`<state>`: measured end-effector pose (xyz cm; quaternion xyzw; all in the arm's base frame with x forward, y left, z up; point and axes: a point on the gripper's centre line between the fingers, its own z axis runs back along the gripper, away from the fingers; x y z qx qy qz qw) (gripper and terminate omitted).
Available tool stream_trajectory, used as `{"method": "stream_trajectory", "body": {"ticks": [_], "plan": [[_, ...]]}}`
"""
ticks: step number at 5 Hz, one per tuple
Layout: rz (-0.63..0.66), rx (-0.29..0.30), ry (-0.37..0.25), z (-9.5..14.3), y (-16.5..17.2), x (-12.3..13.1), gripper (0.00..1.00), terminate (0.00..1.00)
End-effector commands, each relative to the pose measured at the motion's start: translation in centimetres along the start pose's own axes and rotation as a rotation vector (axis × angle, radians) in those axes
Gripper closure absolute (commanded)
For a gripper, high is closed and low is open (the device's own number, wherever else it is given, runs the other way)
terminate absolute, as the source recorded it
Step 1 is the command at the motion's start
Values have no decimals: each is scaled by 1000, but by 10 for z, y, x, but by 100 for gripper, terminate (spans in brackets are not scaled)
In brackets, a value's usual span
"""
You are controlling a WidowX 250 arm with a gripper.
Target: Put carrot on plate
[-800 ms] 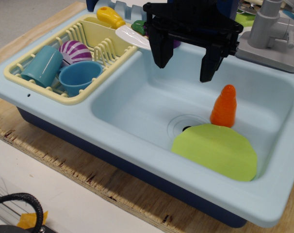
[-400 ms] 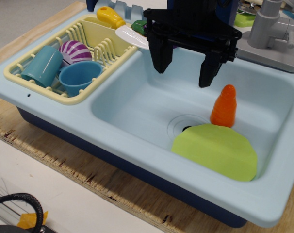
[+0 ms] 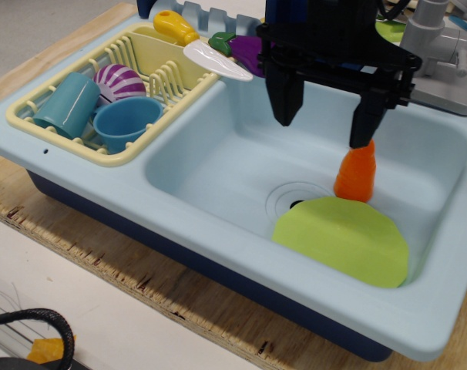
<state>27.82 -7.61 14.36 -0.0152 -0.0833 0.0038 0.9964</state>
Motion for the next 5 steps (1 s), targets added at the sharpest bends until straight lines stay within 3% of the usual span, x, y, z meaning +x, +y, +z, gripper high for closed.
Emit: {"method": "stream_trajectory", "body": {"ticks": [1, 3, 5], "plan": [[-44, -17, -75, -5, -6, 19, 0, 0], [-64, -66, -72, -22, -11, 34, 0, 0], [-48, -115, -27, -40, -19, 27, 0, 0]]}}
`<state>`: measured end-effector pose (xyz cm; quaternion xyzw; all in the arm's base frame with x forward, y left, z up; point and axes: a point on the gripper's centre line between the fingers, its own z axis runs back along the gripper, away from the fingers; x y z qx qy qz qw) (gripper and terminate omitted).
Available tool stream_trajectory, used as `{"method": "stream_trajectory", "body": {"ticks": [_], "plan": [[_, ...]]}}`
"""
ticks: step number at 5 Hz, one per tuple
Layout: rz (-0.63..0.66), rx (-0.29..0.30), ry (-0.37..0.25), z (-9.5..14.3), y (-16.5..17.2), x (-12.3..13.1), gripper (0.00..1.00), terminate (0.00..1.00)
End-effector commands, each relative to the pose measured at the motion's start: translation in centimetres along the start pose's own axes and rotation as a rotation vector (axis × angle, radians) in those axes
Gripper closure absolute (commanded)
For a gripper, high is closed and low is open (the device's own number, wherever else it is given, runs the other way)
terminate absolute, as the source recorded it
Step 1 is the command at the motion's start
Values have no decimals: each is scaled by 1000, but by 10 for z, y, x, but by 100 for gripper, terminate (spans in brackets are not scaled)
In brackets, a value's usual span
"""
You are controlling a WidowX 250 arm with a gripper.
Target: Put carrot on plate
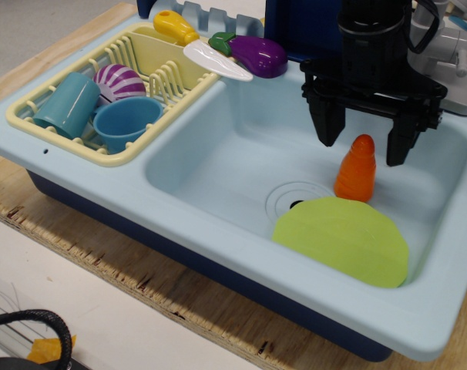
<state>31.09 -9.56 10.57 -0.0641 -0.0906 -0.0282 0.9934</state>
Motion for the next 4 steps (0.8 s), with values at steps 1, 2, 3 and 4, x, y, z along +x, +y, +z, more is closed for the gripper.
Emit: {"method": "stream_trajectory", "body": {"ticks": [1, 2, 3, 4], "plan": [[17, -35, 9, -4, 2, -2, 0, 0], [22, -32, 25, -5, 5, -4, 0, 0], [32, 4, 14, -9, 6, -8, 100, 0], [34, -8, 23, -11, 5, -8, 100, 0]]}}
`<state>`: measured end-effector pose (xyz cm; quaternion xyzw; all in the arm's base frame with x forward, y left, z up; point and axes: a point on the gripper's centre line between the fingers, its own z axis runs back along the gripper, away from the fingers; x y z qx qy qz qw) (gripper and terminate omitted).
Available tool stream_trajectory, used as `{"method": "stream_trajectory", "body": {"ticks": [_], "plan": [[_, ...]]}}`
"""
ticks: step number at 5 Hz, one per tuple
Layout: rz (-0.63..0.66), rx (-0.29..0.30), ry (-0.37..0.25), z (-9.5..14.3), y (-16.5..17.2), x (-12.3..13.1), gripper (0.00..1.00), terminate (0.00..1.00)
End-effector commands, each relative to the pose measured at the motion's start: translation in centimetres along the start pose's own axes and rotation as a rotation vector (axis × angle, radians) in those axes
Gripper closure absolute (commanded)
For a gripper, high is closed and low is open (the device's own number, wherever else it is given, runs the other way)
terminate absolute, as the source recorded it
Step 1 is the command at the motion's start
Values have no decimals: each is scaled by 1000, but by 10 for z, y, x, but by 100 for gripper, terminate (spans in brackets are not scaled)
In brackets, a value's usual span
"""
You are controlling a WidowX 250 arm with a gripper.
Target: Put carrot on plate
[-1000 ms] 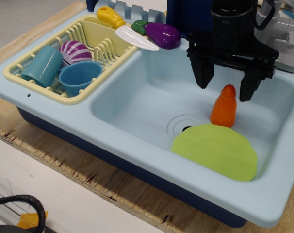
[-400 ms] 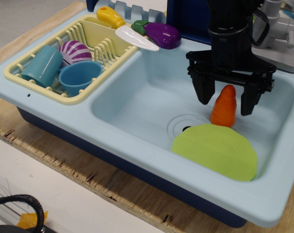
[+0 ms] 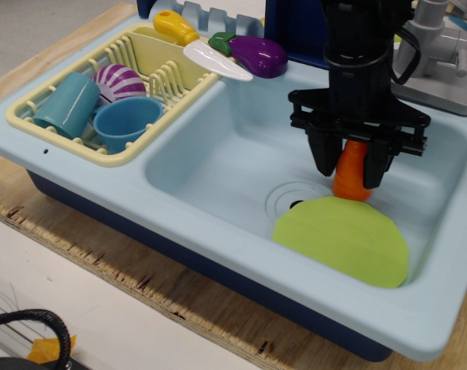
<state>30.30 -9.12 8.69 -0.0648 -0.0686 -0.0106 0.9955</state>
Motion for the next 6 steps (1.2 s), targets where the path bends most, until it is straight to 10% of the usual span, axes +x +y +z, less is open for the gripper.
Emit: {"method": "stream_trajectory", "body": {"ticks": [1, 3, 6], "plan": [[8, 14, -27, 14, -4, 2, 100, 0], [80, 154, -60, 69, -25, -14, 100, 0], [212, 63, -66, 42, -41, -55, 100, 0]]}}
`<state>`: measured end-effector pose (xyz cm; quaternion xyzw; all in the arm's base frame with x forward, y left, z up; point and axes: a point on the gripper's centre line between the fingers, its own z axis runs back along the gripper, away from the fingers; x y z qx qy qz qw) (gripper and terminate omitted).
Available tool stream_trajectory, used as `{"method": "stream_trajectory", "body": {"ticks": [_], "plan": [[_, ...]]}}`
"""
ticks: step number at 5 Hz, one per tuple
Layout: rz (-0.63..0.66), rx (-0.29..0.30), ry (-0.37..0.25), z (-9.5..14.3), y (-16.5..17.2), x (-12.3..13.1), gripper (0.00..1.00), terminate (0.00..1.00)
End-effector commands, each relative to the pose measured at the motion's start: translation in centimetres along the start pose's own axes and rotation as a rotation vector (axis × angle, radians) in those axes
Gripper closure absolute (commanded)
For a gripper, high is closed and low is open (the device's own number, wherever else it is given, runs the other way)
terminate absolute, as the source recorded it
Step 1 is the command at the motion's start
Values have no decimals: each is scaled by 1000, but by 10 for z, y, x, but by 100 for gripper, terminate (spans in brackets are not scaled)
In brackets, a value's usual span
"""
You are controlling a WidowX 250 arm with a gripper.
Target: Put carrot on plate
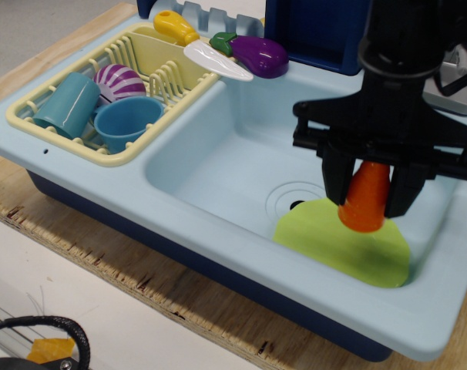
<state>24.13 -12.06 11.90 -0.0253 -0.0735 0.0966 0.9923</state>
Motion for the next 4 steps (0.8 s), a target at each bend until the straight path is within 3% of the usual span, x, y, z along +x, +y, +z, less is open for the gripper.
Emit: {"method": "stream_trajectory", "body": {"ticks": [1, 3, 4], "plan": [[21, -54, -2, -4, -7, -2, 100, 0], [9, 20, -23, -6, 7, -5, 100, 0], [-19, 58, -39, 4, 17, 4, 100, 100]]}}
